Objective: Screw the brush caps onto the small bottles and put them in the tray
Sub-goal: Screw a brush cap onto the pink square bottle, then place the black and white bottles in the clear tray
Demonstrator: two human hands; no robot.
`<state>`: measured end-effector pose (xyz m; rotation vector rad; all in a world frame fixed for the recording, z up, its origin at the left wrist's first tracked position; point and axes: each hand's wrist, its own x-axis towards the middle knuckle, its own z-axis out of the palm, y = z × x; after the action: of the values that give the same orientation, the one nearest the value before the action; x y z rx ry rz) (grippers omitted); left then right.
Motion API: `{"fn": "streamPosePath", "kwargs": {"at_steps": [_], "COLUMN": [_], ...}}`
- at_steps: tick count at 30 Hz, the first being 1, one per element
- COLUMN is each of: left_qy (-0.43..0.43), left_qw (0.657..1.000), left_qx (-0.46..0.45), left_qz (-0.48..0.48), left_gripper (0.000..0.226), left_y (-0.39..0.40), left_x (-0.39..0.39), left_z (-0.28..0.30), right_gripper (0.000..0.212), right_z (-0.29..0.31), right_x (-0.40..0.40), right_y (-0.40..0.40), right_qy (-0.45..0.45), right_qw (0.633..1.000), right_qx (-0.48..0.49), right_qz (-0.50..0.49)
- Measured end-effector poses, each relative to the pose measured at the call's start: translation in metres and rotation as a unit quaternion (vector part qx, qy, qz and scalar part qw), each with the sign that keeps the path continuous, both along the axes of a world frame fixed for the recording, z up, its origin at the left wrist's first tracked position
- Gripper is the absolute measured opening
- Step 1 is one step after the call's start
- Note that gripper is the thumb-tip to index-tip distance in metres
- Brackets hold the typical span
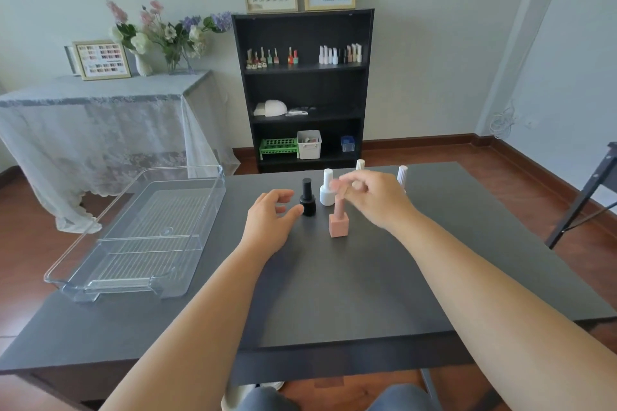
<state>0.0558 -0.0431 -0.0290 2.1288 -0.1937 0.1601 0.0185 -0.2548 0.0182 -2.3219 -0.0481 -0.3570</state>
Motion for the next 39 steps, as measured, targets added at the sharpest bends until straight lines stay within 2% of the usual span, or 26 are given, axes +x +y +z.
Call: {"fn": "streamPosePath", "kwargs": {"at_steps": [3, 7, 11, 15, 18, 22, 27, 34, 39], "left_qy": [-0.006, -0.006, 0.011, 0.015, -0.021, -0.088, -0.113, -0.049, -0.021], "left_qw": [1.000, 0.998, 0.997, 0.994, 0.994, 0.995, 0.993, 0.990, 0.986], "left_qx": [0.010, 0.051, 0.049, 0.069, 0.071, 0.031, 0.032, 0.081, 0.127], "left_qz": [-0.004, -0.023, -0.050, -0.083, -0.081, -0.039, 0.033, 0.108, 0.108], "left_gripper": [0.041, 0.040, 0.022, 0.017, 0.018, 0.015, 0.010, 0.015, 0.022], "left_y": [-0.009, -0.023, -0.025, -0.020, -0.002, 0.045, 0.135, 0.233, 0.256], "left_x": [0.013, 0.026, 0.032, 0.033, 0.035, 0.045, 0.066, 0.095, 0.112], "left_z": [0.014, 0.030, 0.035, 0.042, 0.060, 0.102, 0.132, 0.101, 0.074], "right_gripper": [0.027, 0.033, 0.038, 0.031, 0.023, 0.017, 0.013, 0.015, 0.019], "right_z": [0.026, 0.044, 0.044, 0.040, 0.037, 0.038, 0.045, 0.056, 0.041], "right_x": [0.016, 0.042, 0.060, 0.070, 0.076, 0.087, 0.103, 0.126, 0.151], "right_y": [-0.005, 0.007, 0.021, 0.029, 0.030, 0.043, 0.091, 0.184, 0.239], "right_qy": [-0.059, 0.026, 0.116, 0.123, 0.125, 0.103, 0.030, -0.097, -0.058], "right_qw": [0.998, 0.993, 0.974, 0.970, 0.973, 0.967, 0.983, 0.984, 0.983], "right_qx": [-0.009, -0.118, -0.190, -0.204, -0.194, -0.228, -0.164, -0.071, -0.049], "right_qz": [-0.024, 0.013, 0.047, 0.036, 0.030, 0.050, 0.080, 0.131, 0.170]}}
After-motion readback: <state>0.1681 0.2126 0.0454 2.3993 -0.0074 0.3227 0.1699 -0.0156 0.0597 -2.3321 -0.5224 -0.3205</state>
